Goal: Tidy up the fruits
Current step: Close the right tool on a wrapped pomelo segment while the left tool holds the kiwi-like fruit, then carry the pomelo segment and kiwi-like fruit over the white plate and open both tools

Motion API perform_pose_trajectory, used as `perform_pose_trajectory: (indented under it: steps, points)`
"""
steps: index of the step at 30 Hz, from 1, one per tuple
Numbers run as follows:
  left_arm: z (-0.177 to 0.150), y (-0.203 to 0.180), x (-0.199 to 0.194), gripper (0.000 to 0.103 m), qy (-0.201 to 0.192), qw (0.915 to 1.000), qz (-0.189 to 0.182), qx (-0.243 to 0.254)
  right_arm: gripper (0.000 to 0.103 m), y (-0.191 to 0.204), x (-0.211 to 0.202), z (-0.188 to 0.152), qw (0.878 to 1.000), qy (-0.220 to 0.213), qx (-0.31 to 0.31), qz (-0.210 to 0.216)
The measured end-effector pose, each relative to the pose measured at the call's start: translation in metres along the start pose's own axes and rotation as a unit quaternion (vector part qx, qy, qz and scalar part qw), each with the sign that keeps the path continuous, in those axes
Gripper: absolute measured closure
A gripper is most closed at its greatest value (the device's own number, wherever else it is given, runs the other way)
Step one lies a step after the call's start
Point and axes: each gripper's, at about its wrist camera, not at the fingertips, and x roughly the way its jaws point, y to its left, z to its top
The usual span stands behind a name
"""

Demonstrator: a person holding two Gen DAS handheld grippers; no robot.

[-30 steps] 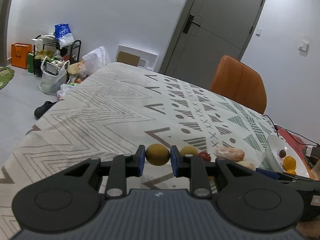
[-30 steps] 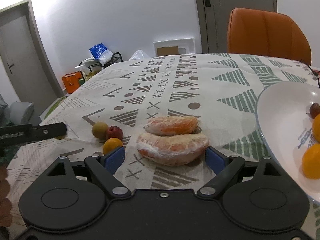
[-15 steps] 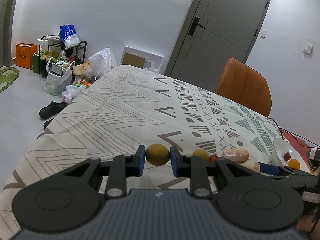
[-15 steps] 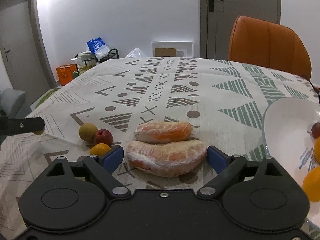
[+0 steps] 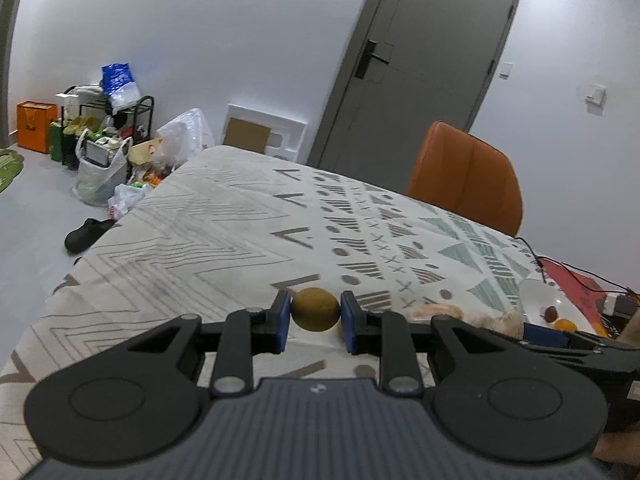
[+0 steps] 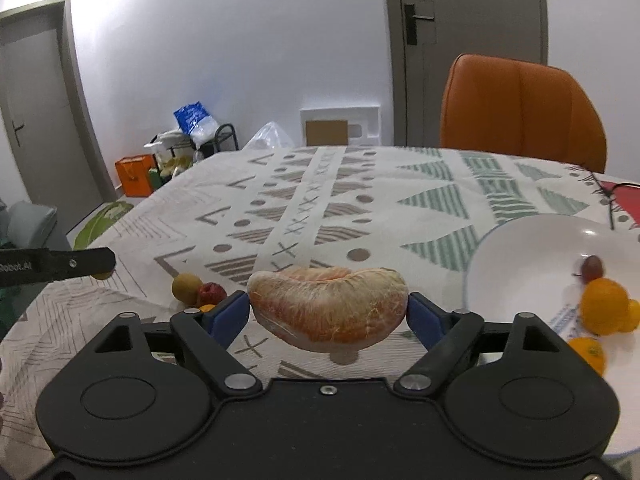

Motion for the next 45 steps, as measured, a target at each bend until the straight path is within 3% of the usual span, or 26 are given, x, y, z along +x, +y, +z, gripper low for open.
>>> perform_pose_trajectory:
  steps: [23, 45]
  points:
    - [-0.004, -0.085, -0.006, 0.078, -0.006, 0.9972, -0.045, 0.059, 0.021, -0.061, -0.076, -0.003, 0.996, -0.071, 0.042, -0.036]
    - [-0.022, -0.159, 0.023, 0.078, 0.018, 0.9913, -0.076, 0.106, 0.021, -0.145, -0.103, -0.038, 0.988, -0.077, 0.107, -0.086]
